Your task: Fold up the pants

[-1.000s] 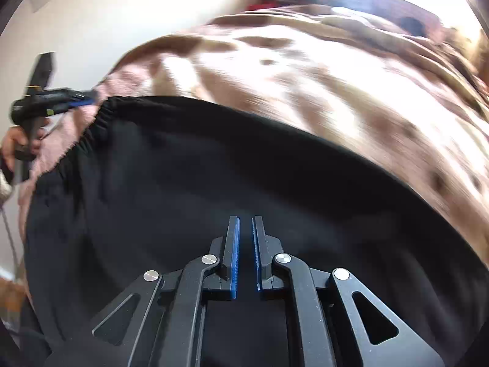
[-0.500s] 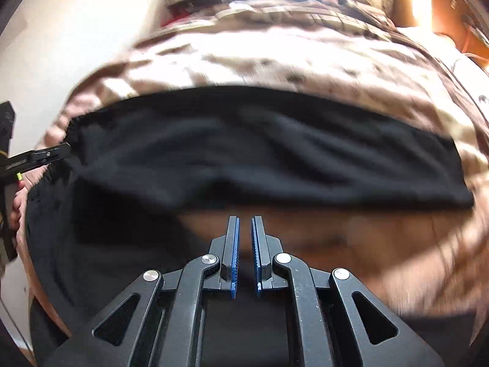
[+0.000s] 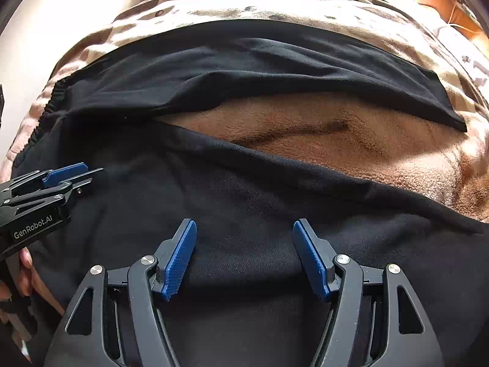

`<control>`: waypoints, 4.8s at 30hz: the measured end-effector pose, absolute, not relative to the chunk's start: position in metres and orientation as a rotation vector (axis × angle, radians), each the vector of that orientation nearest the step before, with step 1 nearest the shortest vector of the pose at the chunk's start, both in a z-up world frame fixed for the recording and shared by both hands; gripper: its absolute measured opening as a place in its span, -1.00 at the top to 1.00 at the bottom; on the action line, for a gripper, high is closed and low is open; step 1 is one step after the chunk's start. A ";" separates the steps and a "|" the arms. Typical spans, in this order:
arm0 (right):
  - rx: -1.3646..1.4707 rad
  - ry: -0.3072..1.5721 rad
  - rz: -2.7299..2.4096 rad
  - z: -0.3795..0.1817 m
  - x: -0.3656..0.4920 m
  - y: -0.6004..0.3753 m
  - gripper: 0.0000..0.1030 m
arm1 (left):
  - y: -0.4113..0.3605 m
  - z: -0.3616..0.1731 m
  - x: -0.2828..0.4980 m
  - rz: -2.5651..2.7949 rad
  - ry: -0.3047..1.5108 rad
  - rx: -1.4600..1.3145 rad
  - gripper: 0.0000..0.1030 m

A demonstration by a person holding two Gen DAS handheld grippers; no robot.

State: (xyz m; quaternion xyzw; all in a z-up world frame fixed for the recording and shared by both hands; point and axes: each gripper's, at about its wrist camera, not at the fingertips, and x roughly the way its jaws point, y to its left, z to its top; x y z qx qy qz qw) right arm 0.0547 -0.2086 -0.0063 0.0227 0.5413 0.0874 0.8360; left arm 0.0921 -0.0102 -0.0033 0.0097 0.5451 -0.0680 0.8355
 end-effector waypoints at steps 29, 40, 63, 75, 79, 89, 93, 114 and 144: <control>-0.070 1.141 0.156 -0.025 0.068 -0.184 -0.36 | -0.021 -0.027 0.100 -0.151 1.157 0.071 -0.39; 0.020 1.080 0.177 -0.007 0.073 -0.191 -0.36 | -0.017 -0.013 0.116 -0.161 1.171 0.038 -0.38; -0.031 0.910 0.231 0.053 0.229 -0.238 -0.36 | 0.087 0.059 0.288 -0.155 0.998 0.093 -0.38; -0.306 0.940 0.384 0.033 0.303 -0.207 -0.36 | 0.133 0.038 0.355 -0.107 1.074 0.358 -0.38; -0.219 0.938 0.483 0.030 0.322 -0.173 -0.36 | 0.151 0.039 0.360 -0.123 1.059 0.399 -0.38; -0.343 0.978 0.667 0.019 0.342 -0.093 -0.36 | 0.226 0.034 0.374 -0.155 1.112 0.299 -0.38; -0.344 1.013 0.700 0.009 0.353 -0.081 -0.36 | 0.249 0.025 0.378 -0.193 1.178 0.300 -0.38; -0.367 1.102 0.750 -0.019 0.366 -0.068 -0.36 | 0.259 -0.001 0.379 -0.249 1.271 0.337 -0.38; -0.297 0.950 0.709 0.074 0.270 -0.079 0.88 | 0.239 0.095 0.287 -0.176 0.929 0.413 0.66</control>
